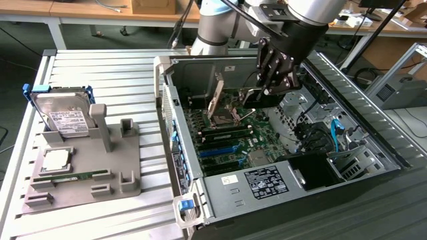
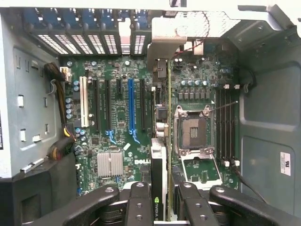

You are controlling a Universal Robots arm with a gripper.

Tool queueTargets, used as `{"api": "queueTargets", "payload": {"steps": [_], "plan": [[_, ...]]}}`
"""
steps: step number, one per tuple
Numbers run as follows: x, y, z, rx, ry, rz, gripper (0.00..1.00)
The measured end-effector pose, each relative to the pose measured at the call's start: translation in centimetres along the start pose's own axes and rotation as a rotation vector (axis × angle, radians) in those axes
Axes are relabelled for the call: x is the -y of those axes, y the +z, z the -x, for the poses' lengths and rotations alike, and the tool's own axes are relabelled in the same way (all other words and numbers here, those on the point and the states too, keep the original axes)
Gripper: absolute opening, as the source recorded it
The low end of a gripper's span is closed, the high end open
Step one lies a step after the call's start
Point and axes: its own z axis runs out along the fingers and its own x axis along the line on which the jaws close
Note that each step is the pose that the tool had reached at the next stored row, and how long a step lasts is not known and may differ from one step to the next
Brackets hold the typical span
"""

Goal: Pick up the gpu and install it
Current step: 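Insert the gpu into the slot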

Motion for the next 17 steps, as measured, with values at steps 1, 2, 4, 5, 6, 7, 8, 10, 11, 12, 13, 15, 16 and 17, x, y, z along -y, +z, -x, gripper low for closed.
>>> {"api": "queueTargets", "payload": {"steps": [1,2,4,5,6,7,8,10,11,12,13,15,16,17], "plan": [[0.01,-0.03,-0.3,0.0009,0.0,0.0002,0.27],[0.02,-0.07,-0.8,0.0019,0.0,0.0002,0.27],[0.03,-0.12,-1.5,0.0032,0.0,0.0002,0.27],[0.03,-0.14,-1.6,0.0031,0.0,0.0002,0.27],[0.03,-0.15,-1.6,0.0031,0.0,0.0003,0.27],[0.03,-0.14,-1.6,0.0031,0.0,0.0002,0.27],[0.03,-0.14,-1.6,0.0032,0.0,0.0002,0.27],[0.04,-0.11,-1.6,0.0035,0.0,0.0002,0.27],[0.05,0.01,-1.7,0.0037,0.0,0.0001,0.27],[0.05,0.18,-1.7,0.0037,0.0,0.0002,0.27],[0.05,0.36,-1.8,0.0035,0.0,0.0003,0.27],[0.07,0.72,-1.9,0.0036,0.0,0.0002,0.27],[0.07,0.9,-1.9,0.0037,0.0,0.0002,0.27],[0.08,1.09,-1.9,0.0035,0.0,0.0002,0.27]]}}
